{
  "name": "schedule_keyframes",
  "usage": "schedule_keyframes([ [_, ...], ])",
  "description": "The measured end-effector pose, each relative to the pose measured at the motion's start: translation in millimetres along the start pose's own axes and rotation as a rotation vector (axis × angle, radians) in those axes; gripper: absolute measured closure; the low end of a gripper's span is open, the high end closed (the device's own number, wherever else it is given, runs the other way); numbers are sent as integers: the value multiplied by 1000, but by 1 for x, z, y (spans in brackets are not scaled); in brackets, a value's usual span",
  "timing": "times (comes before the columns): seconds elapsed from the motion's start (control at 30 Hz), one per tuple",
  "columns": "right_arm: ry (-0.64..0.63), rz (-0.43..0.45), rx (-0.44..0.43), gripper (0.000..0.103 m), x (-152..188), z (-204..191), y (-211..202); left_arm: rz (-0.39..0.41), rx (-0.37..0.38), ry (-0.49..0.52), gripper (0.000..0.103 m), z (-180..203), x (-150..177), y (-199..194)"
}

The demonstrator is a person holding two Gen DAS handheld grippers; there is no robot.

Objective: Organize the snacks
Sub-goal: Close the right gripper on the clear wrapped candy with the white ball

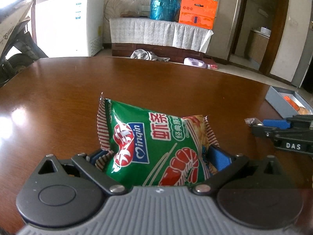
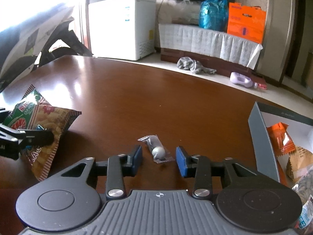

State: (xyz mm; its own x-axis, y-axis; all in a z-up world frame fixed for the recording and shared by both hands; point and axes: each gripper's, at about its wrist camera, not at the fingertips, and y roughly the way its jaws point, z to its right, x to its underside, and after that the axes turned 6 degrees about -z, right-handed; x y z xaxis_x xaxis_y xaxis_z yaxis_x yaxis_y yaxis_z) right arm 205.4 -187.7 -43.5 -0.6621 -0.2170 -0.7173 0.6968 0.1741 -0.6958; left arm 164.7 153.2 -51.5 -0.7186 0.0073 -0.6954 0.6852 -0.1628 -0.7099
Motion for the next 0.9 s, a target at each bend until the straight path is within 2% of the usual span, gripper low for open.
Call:
schedule_keyframes([
  [0.03,-6,3,19,50,-2,-1,2,1,0,-2,0,1,4,-1],
  [0.07,-15,4,45,30,-2,-2,4,2,-1,-3,0,0,4,-1],
  [0.1,-19,4,52,18,-3,-2,7,3,-2,-1,0,1,4,-1],
  [0.23,11,-4,-21,23,-1,9,11,8,-5,-15,0,2,5,1],
  [0.3,0,0,-37,40,1,8,7,11,-12,-16,0,3,5,1],
  [0.33,-7,2,-39,44,2,5,4,12,-17,-14,0,4,5,1],
  [0.4,-18,4,-42,64,3,-2,0,17,-26,-9,0,5,6,1],
  [0.47,-29,3,-41,77,3,-10,-2,21,-33,-5,0,6,6,1],
  [0.5,-36,1,-38,80,3,-14,-3,23,-36,-4,0,8,8,1],
  [0.7,-13,-2,-25,80,4,-24,-5,29,-41,-13,0,11,11,-1],
  [0.83,14,13,3,69,-2,-24,0,30,-44,-10,0,15,11,0],
  [0.9,25,16,18,53,-4,-25,4,29,-42,-12,0,15,11,0],
])
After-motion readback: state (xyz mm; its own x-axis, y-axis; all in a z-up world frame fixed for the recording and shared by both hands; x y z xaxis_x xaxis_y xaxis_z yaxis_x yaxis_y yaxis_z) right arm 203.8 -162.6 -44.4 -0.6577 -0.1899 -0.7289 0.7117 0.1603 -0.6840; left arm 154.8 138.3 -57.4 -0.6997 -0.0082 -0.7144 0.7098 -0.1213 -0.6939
